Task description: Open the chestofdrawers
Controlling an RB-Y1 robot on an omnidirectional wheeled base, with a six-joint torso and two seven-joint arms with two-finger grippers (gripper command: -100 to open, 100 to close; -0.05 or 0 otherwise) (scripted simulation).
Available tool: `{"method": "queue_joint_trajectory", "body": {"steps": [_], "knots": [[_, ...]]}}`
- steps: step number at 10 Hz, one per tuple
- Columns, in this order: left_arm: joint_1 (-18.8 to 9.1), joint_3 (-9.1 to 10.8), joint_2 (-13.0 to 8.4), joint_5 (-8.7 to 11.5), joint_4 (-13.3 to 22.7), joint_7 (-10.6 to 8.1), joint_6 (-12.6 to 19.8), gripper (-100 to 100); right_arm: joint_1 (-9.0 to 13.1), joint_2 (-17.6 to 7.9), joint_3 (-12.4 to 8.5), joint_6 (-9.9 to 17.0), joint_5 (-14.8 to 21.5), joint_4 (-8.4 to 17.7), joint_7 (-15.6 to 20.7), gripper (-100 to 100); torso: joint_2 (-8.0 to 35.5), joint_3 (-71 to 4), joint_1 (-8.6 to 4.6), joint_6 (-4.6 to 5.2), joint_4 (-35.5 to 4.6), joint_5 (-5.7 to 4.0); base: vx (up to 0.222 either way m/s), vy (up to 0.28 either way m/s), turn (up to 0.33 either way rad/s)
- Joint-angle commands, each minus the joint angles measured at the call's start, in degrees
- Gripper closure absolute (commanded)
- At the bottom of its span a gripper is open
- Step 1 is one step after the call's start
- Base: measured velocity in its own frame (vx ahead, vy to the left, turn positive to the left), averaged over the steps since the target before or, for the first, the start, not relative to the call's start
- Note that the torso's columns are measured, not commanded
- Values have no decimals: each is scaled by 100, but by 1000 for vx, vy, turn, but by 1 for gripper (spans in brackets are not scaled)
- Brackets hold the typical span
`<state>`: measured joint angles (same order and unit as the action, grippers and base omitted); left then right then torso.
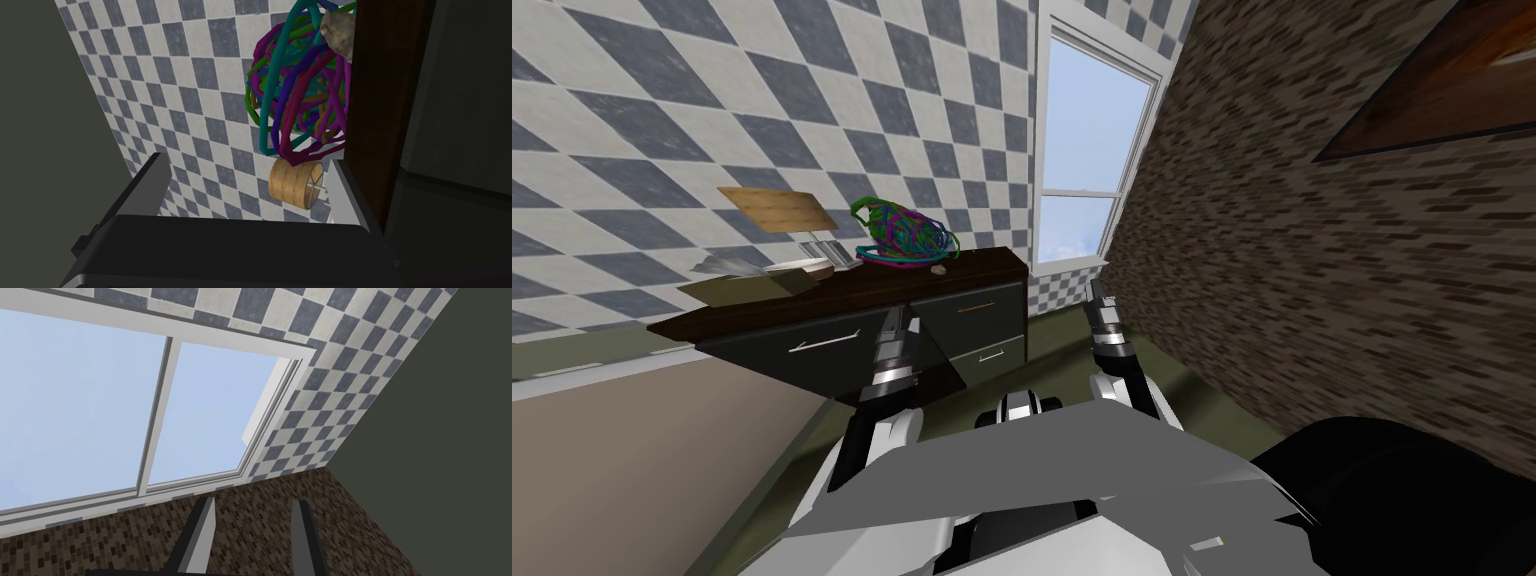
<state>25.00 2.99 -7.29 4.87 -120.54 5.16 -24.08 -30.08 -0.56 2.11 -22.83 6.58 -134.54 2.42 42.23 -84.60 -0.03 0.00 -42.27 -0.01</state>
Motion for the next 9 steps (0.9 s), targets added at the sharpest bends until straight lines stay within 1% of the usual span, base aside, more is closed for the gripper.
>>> {"method": "queue_joint_trajectory", "body": {"steps": [1,2,4,7,8,9], "knots": [[-70,18,28,-17,328,-3,26,-100,0,0,0,0,0,0,0,0,4,2,1,0,-1,0,53,-40,-2],[-91,19,28,-23,404,0,43,-100,0,0,0,0,0,0,0,0,3,3,2,0,-1,1,49,-32,-1],[-176,25,-19,-49,711,10,110,-100,0,0,0,0,0,0,0,0,6,4,6,0,-2,2,54,-37,-3],[-243,30,-74,-70,951,18,162,-100,0,0,0,0,0,0,0,0,11,7,4,0,-3,1,38,-36,-1],[-290,33,-99,-84,1123,24,199,-100,0,0,0,0,0,0,0,0,12,8,6,0,-4,2,51,-28,-3],[-315,34,-103,-92,1213,27,219,-100,0,0,0,0,0,0,0,0,2,2,6,0,-1,2,56,-40,-4]]}}
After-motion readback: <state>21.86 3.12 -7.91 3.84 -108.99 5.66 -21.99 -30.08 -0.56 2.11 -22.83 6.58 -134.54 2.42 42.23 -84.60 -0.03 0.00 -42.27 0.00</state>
